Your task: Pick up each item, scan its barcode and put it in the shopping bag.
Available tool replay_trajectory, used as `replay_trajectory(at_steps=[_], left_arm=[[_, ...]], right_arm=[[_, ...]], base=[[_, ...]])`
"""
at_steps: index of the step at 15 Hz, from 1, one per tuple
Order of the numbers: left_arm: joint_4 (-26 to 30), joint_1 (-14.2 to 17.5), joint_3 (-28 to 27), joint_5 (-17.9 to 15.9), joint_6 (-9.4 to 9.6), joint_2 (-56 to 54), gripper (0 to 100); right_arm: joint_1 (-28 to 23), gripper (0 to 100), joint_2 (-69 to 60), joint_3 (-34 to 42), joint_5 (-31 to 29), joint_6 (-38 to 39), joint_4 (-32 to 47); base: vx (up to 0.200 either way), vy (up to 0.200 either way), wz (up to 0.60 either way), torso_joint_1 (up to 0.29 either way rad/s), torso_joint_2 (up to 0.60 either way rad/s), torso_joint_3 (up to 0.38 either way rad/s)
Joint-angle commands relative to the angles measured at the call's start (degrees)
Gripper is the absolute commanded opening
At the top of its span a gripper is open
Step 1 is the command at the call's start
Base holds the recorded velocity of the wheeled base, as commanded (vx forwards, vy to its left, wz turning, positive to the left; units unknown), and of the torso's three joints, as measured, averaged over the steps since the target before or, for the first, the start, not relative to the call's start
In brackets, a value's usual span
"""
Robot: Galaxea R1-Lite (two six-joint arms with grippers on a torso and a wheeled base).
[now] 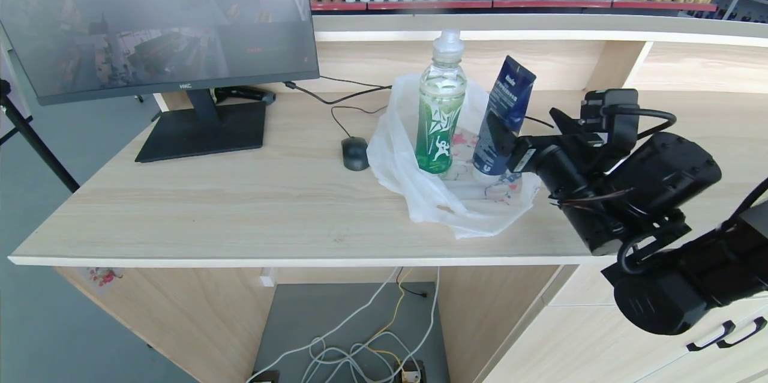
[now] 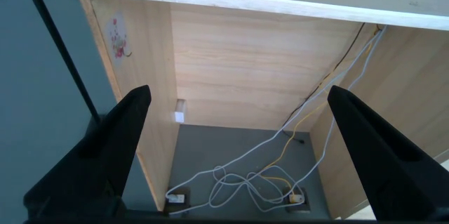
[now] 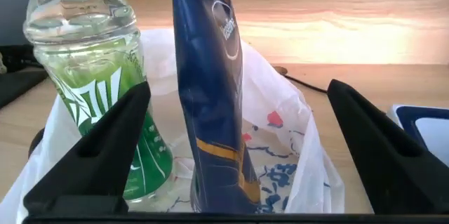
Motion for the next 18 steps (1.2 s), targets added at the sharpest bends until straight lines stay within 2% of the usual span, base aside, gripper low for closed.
replay_trajectory(at_steps=[1,3,5,6,8,9,11,12,13,14,15,16,18], left_arm=[[0.0,-0.02,0.0,0.01,-0.04,0.09,100],[0.0,-0.02,0.0,0.01,-0.04,0.09,100],[0.0,-0.02,0.0,0.01,-0.04,0.0,100],[0.0,0.07,0.0,0.01,-0.04,0.0,100],[0.0,-0.02,0.0,0.01,0.05,0.09,100],[0.0,-0.02,0.0,0.01,0.23,0.0,100],[0.0,-0.02,0.0,0.01,0.23,0.0,100],[0.0,-0.02,0.0,0.01,0.23,0.0,100],[0.0,-0.02,0.0,0.01,0.23,0.0,100],[0.0,-0.02,0.0,0.01,0.23,0.0,100],[0.0,-0.02,0.0,0.01,0.23,0.0,100],[0.0,-0.02,0.0,0.01,0.23,0.0,100],[0.0,-0.02,0.0,0.01,0.23,0.09,100]], right_arm=[[0.01,100,-7.75,4.7,0.01,-0.03,-0.08],[0.01,100,-16.54,12.79,0.01,-0.03,-0.08],[-0.25,100,-28.67,25.71,0.01,0.67,-0.08],[-0.87,100,-34.91,31.24,-0.34,4.01,-0.08],[-4.03,100,-44.22,39.5,-0.08,5.68,0.27],[-4.56,100,-48.35,42.49,0.01,6.73,2.64],[-4.56,100,-54.86,43.02,0.01,7.26,10.55],[-4.47,100,-63.73,43.02,0.19,7.44,24.0],[-4.29,100,-67.95,43.02,0.54,7.44,31.03],[-4.29,100,-78.94,42.93,4.85,6.56,49.14],[-4.29,100,-84.21,43.02,7.39,4.89,58.37],[-4.29,100,-92.56,43.02,8.45,1.02,71.37],[-4.29,100,-103.64,42.84,8.8,-2.32,87.11]], base=[[0.0,0.0,0.0,0.0,0.0,0.0],[0.0,0.0,0.0,0.0,0.0,0.0],[0.0,0.0,0.0,0.0,0.0,0.0],[0.0,0.0,0.0,0.0,0.0,0.0],[0.0,0.0,0.0,0.0,0.0,0.0],[0.0,0.0,0.0,0.0,0.0,0.0],[0.0,0.0,0.0,0.0,0.0,0.0],[0.0,0.0,0.0,0.0,0.0,0.0],[0.0,0.0,0.0,0.0,0.0,0.0],[0.0,0.0,0.0,0.0,0.0,0.0],[0.0,0.0,0.0,0.0,0.0,0.0],[0.0,0.0,0.0,0.0,0.0,0.0],[0.0,0.0,0.0,0.0,0.0,0.0]])
